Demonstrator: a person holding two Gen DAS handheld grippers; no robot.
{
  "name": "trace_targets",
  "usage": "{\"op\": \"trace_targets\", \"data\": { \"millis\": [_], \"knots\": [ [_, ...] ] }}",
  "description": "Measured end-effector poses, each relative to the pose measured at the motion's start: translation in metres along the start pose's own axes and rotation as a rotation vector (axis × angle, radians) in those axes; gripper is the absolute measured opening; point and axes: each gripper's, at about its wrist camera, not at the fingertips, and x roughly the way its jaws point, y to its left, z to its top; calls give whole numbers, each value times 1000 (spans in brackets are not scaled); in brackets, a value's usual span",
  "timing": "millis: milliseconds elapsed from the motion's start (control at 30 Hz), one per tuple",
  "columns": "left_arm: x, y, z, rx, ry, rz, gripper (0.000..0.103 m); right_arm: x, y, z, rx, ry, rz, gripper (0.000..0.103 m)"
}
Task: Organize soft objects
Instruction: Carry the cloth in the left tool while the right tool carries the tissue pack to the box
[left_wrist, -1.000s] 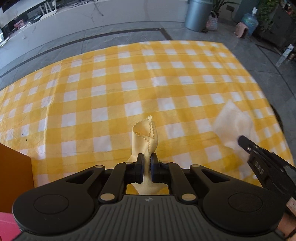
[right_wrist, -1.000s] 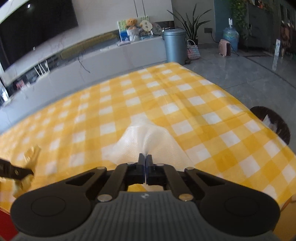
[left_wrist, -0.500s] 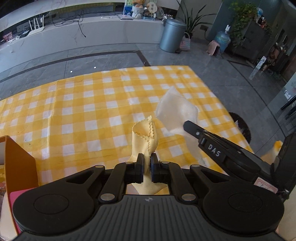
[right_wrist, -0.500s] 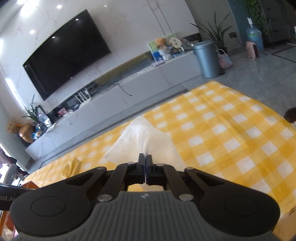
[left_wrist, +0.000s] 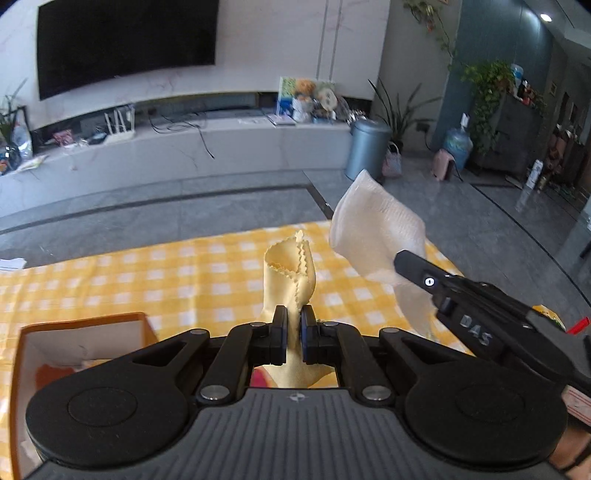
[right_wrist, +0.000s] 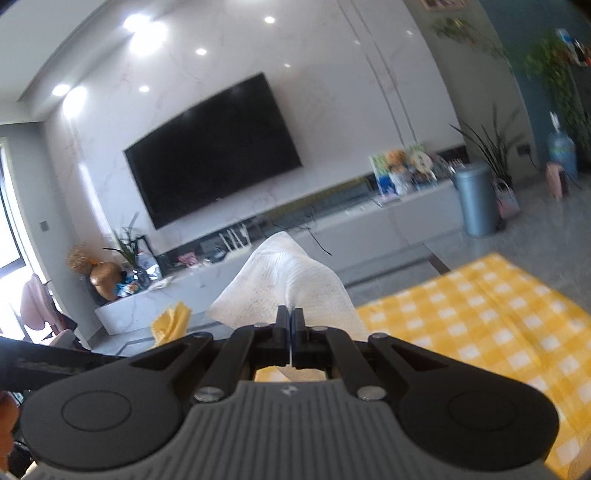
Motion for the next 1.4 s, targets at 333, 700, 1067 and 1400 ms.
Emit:
{"op": "trace_targets", "data": {
  "millis": [333,700,1067,1400],
  "knots": [
    [-75,63,-33,-121,-186,122,8,-37,113,-13,-241,-19,170,0],
    [-83,171,-83,-354,-218,134,8,2,190,-66,-384,148,290,0],
    [-62,210,-124,-301,-52,45,8,98,234,-121,-513,331,224,0],
    [-56,211,-135,-277,-16,-7,8,114,230,-134,-497,395,219,10]
  ]
}}
